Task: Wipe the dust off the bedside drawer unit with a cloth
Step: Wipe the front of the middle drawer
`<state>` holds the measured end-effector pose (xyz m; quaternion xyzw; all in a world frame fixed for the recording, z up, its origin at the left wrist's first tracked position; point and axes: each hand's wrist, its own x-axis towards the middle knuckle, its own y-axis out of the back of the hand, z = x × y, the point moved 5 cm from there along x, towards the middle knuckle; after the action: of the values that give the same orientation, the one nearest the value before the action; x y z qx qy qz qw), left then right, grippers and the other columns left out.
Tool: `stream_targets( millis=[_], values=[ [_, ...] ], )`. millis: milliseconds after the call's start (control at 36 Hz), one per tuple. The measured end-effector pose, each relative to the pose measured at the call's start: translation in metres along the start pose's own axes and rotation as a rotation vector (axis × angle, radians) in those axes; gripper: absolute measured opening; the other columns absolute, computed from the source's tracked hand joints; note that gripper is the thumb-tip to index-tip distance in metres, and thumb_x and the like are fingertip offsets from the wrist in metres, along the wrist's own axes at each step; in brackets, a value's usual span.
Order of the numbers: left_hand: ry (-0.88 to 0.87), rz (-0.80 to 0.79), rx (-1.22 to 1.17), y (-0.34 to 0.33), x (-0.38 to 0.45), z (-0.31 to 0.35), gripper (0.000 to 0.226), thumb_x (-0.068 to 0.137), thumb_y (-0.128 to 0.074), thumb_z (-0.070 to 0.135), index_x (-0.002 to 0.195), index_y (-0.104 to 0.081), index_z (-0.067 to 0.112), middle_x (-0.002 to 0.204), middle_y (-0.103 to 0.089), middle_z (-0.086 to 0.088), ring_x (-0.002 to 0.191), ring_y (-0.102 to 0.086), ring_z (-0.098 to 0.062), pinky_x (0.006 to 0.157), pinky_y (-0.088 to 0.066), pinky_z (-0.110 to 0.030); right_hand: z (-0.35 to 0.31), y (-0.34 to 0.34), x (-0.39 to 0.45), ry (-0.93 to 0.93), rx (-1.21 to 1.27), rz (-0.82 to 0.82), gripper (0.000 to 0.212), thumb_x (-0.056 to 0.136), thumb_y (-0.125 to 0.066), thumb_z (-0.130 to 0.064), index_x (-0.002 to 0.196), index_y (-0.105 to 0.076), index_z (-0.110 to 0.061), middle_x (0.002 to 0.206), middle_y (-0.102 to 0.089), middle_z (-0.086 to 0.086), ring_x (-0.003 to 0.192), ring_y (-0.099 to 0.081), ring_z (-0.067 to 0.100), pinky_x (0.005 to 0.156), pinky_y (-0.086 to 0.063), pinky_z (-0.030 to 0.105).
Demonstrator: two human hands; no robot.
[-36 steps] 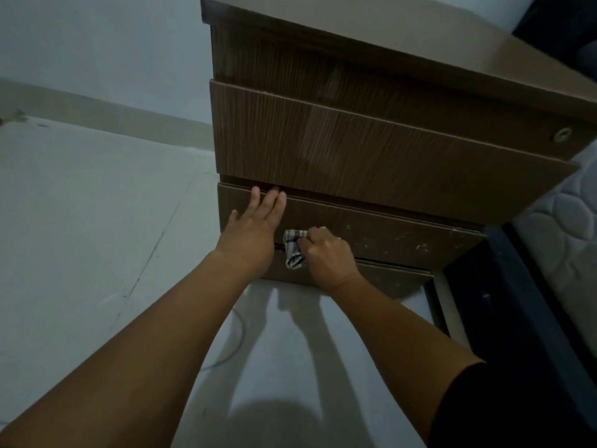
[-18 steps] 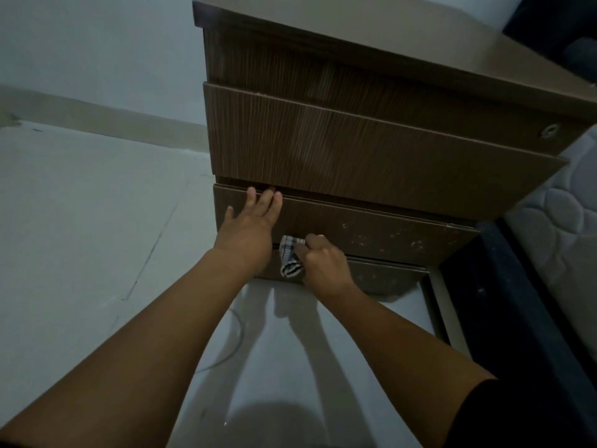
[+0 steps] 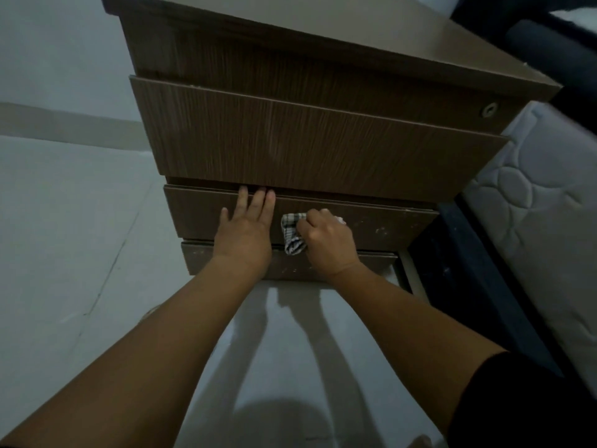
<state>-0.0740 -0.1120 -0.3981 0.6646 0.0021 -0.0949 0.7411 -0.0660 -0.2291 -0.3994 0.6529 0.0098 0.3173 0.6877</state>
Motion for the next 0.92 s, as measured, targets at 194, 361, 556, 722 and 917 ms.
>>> stream_targets(
  millis=[194, 361, 556, 722, 917],
  values=[
    [-0.019, 0.020, -0.002, -0.004, 0.001, -0.003, 0.085, 0.093, -0.045, 0.009, 0.151, 0.017, 0.016, 0.160, 0.017, 0.001, 0.148, 0.017, -0.027, 0.120, -0.006, -0.047, -0.008, -0.052, -0.011, -0.030, 0.036, -0.154, 0.025, 0.036, -0.084, -0.001, 0.051, -0.065, -0.008, 0.053, -0.059, 0.007, 0.045, -0.058, 0.024, 0.035, -0.042, 0.020],
    [-0.019, -0.003, 0.011, -0.004, 0.002, -0.003, 0.087, 0.093, -0.046, 0.008, 0.151, 0.019, 0.016, 0.160, 0.019, 0.001, 0.148, 0.018, -0.027, 0.120, -0.006, -0.047, -0.007, -0.076, -0.020, -0.154, 0.093, -0.350, 0.015, 0.077, -0.060, 0.006, 0.088, -0.069, 0.006, 0.089, -0.065, 0.021, 0.085, -0.064, 0.037, 0.062, -0.052, 0.040],
    [-0.021, -0.005, 0.048, 0.001, 0.000, -0.004, 0.083, 0.094, -0.043, 0.008, 0.152, 0.014, 0.017, 0.161, 0.013, 0.002, 0.149, 0.013, -0.026, 0.119, -0.004, -0.049, -0.007, -0.034, -0.027, -0.110, 0.087, -0.184, 0.031, 0.044, -0.083, 0.001, 0.072, -0.072, -0.007, 0.068, -0.064, 0.010, 0.061, -0.063, 0.025, 0.043, -0.046, 0.022],
    [-0.074, 0.008, 0.062, 0.008, -0.006, 0.008, 0.082, 0.093, -0.043, 0.004, 0.153, 0.012, 0.018, 0.161, 0.014, 0.003, 0.149, 0.013, -0.021, 0.121, -0.003, -0.047, 0.015, 0.015, -0.032, -0.088, 0.093, 0.000, 0.032, 0.050, -0.087, -0.010, 0.077, -0.069, -0.007, 0.071, -0.063, 0.009, 0.060, -0.061, 0.022, 0.044, -0.046, 0.021],
    [-0.113, 0.007, 0.057, 0.004, 0.001, 0.039, 0.079, 0.094, -0.040, 0.004, 0.153, 0.011, 0.017, 0.161, 0.013, 0.003, 0.149, 0.011, -0.021, 0.120, -0.004, -0.046, 0.044, 0.031, -0.024, -0.109, 0.024, 0.058, 0.024, 0.054, -0.081, 0.001, 0.073, -0.068, -0.006, 0.069, -0.061, 0.010, 0.059, -0.060, 0.023, 0.042, -0.045, 0.023]
  ],
)
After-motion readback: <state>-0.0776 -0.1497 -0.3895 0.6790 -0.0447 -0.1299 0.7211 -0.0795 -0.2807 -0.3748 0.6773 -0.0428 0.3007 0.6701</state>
